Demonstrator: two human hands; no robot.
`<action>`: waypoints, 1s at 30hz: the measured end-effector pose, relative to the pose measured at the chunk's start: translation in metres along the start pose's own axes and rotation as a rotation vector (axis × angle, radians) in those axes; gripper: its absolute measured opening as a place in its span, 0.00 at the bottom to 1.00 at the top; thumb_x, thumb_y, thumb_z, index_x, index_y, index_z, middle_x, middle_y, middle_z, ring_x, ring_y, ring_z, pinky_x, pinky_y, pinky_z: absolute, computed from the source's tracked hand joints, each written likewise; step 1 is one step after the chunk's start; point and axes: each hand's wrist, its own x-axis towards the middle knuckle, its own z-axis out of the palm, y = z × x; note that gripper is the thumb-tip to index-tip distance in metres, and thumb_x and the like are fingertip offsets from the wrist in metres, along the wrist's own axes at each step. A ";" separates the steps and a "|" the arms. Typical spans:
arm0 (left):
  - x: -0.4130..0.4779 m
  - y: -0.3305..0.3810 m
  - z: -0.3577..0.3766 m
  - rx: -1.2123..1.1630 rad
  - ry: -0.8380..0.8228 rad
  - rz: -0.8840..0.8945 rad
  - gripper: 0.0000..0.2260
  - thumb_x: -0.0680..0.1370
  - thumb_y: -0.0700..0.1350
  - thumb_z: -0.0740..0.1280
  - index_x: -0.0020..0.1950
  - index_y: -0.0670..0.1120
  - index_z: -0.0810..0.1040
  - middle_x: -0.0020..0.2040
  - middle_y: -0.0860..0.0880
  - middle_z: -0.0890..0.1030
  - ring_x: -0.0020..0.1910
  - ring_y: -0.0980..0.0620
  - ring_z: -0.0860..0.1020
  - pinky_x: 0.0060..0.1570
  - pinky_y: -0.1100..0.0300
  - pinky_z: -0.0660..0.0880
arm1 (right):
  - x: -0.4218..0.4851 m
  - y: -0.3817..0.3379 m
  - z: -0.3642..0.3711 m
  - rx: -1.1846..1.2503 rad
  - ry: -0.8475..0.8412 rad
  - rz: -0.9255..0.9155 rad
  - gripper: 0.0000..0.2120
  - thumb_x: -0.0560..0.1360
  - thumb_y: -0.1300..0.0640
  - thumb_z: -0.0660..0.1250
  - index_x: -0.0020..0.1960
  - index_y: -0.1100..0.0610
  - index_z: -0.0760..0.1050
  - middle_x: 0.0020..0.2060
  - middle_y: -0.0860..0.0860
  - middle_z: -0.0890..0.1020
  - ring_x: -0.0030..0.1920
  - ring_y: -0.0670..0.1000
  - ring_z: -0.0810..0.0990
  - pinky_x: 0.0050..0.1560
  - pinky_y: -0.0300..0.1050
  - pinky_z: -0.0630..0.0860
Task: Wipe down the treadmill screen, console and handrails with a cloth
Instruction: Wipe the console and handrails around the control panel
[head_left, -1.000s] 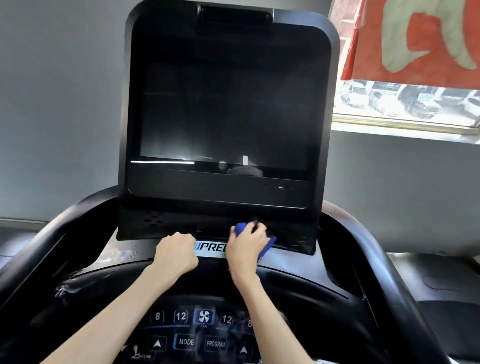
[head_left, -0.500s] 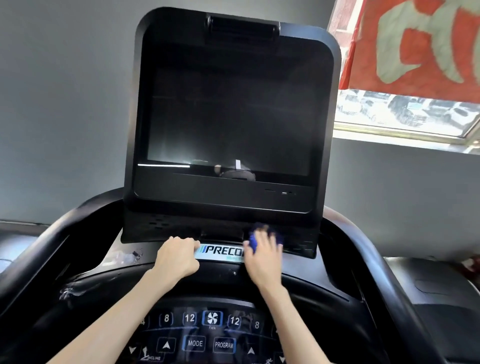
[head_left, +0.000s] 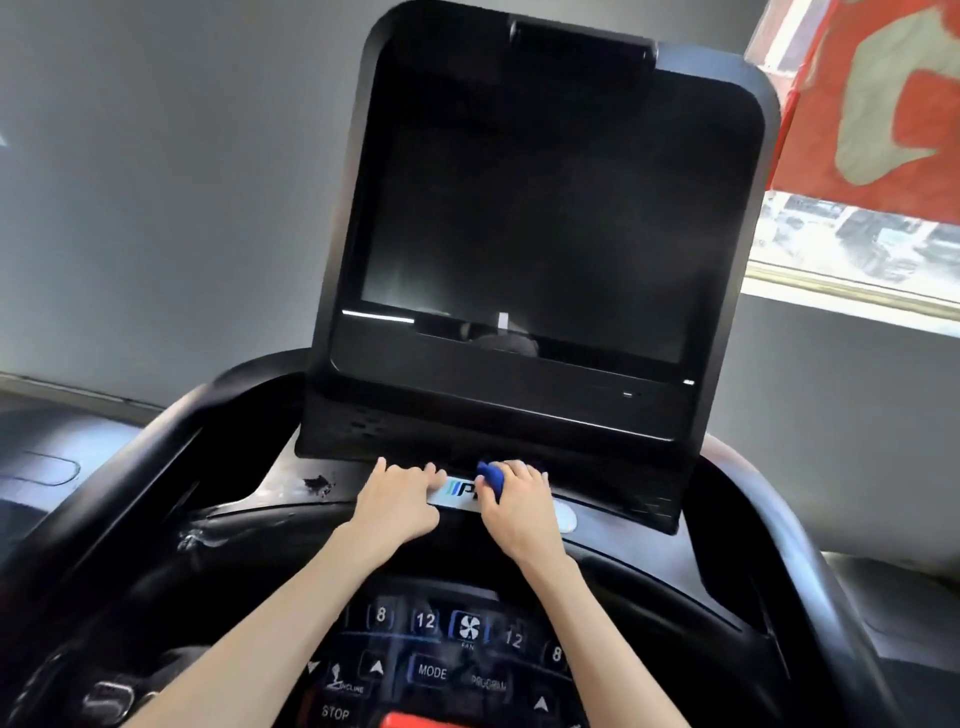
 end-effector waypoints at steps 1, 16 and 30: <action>0.001 0.000 0.000 -0.014 -0.005 -0.012 0.28 0.76 0.39 0.57 0.75 0.53 0.61 0.73 0.52 0.68 0.73 0.46 0.62 0.74 0.54 0.50 | 0.003 -0.010 0.004 0.040 -0.019 -0.048 0.17 0.77 0.49 0.58 0.58 0.56 0.76 0.56 0.50 0.79 0.61 0.52 0.72 0.67 0.47 0.61; 0.027 -0.070 -0.015 -0.248 0.033 0.314 0.23 0.73 0.36 0.57 0.65 0.51 0.76 0.63 0.51 0.79 0.64 0.51 0.74 0.65 0.62 0.68 | -0.010 -0.027 0.004 0.024 -0.126 0.090 0.18 0.78 0.48 0.55 0.64 0.51 0.73 0.64 0.43 0.75 0.68 0.45 0.67 0.71 0.47 0.57; 0.030 -0.176 -0.033 -0.280 0.116 0.026 0.19 0.75 0.39 0.59 0.63 0.52 0.77 0.54 0.47 0.83 0.45 0.51 0.82 0.53 0.60 0.76 | 0.058 -0.070 0.044 0.190 0.493 0.775 0.22 0.79 0.56 0.59 0.63 0.73 0.67 0.62 0.69 0.70 0.63 0.65 0.68 0.65 0.56 0.60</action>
